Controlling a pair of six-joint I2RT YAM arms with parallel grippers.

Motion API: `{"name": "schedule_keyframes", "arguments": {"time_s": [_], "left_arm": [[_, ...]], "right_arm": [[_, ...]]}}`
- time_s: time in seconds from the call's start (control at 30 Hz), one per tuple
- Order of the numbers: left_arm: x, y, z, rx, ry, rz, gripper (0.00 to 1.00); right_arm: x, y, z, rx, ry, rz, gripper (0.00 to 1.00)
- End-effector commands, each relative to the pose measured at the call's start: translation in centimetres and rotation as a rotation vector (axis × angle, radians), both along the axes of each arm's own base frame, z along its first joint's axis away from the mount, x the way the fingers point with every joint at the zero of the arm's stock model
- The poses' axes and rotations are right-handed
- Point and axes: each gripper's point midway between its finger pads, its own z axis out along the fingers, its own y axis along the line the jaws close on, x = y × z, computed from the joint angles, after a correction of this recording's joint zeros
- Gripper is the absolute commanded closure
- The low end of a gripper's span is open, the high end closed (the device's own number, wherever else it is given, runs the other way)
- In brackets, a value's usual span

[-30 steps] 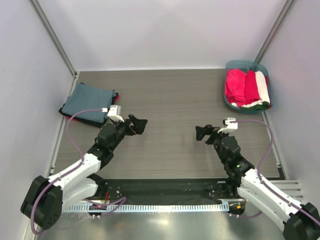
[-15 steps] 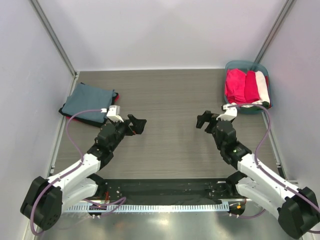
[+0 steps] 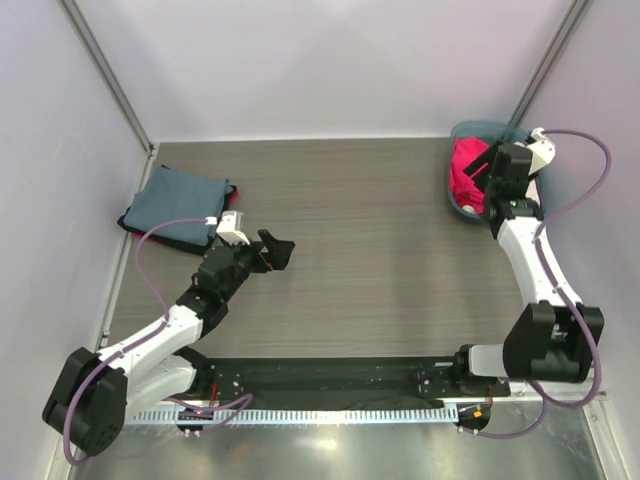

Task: Fold and stack the t-shirts
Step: Grab the tshirt from the pile

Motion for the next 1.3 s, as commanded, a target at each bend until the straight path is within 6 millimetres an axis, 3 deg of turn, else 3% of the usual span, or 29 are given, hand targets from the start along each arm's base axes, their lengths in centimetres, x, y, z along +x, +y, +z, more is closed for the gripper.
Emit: {"name": "schedule_keyframes", "arguments": {"time_s": [0.0, 0.03, 0.07, 0.1, 0.3, 0.5, 0.63, 0.67, 0.7, 0.77, 0.8, 0.83, 0.87, 0.93, 0.97, 1.07, 1.1, 1.17, 1.2, 1.27], "left_arm": [[0.6, -0.7, 2.5, -0.044, -0.054, -0.017, 0.0], [0.6, -0.8, 2.4, -0.042, -0.052, -0.022, 0.0], [0.7, -1.0, 2.4, -0.044, -0.051, -0.026, 0.01], [0.7, -1.0, 2.4, -0.045, -0.047, -0.026, 0.0], [0.7, -1.1, 2.3, -0.043, -0.041, -0.031, 0.0], [0.7, -1.2, 2.3, -0.043, -0.043, -0.035, 0.0], [0.7, -1.2, 2.5, -0.044, -0.045, -0.037, 0.0], [0.7, -1.1, 2.3, -0.039, -0.043, -0.036, 0.01], [0.7, -1.1, 2.5, -0.041, -0.047, -0.034, 0.0], [0.7, -1.1, 2.5, -0.039, -0.048, -0.035, 0.0], [0.7, -1.0, 2.5, -0.037, -0.049, -0.032, 0.0], [0.7, -1.1, 2.5, -0.037, -0.049, -0.033, 0.0], [0.6, -1.0, 2.6, -0.039, -0.052, -0.033, 0.01], [0.6, -1.1, 2.6, -0.039, -0.052, -0.036, 0.0], [0.6, -1.2, 2.6, -0.039, -0.051, -0.041, 0.0], [0.4, -1.8, 2.8, -0.044, -0.056, -0.078, 0.0], [0.2, -2.3, 2.9, -0.048, -0.057, -0.108, 0.0], [0.1, -2.7, 2.8, -0.05, -0.053, -0.131, 0.01], [0.1, -2.7, 2.7, -0.047, -0.05, -0.135, 0.0], [0.2, -2.8, 2.7, -0.045, -0.05, -0.133, 0.0]], "right_arm": [[1.4, -2.6, -1.2, 0.034, 0.071, -0.088, 0.36], [2.1, -3.4, -0.7, 0.045, 0.064, -0.106, 0.4], [3.0, -3.5, -2.4, 0.054, 0.109, -0.099, 0.47], [3.6, -3.7, -1.9, 0.049, 0.107, -0.098, 0.54], [5.5, -4.9, -6.3, 0.064, 0.191, -0.152, 0.56], [7.6, -4.9, -8.4, 0.104, 0.21, -0.147, 0.43], [9.2, -5.1, -10.1, 0.133, 0.213, -0.146, 0.45], [9.6, -4.9, -10.2, 0.141, 0.21, -0.138, 0.48], [10.1, -4.9, -10.0, 0.146, 0.203, -0.134, 0.6], [10.2, -4.9, -9.7, 0.153, 0.192, -0.138, 0.74], [10.0, -4.9, -9.4, 0.155, 0.186, -0.146, 0.89], [9.8, -5.0, -8.8, 0.152, 0.174, -0.149, 0.98], [9.5, -5.0, -7.0, 0.146, 0.14, -0.148, 0.99], [8.8, -5.1, -5.5, 0.133, 0.113, -0.154, 0.99], [8.2, -5.1, -3.2, 0.115, 0.071, -0.15, 0.99], [7.2, -5.0, 1.2, 0.048, 0.006, -0.144, 0.99], [6.3, -5.1, 4.7, 0.022, -0.059, -0.158, 0.99], [5.6, -4.5, 8.3, -0.001, -0.116, -0.141, 0.99], [5.1, -3.6, 11.8, -0.021, -0.169, -0.115, 0.99], [4.6, -2.1, 15.4, -0.036, -0.224, -0.055, 0.99]]}}
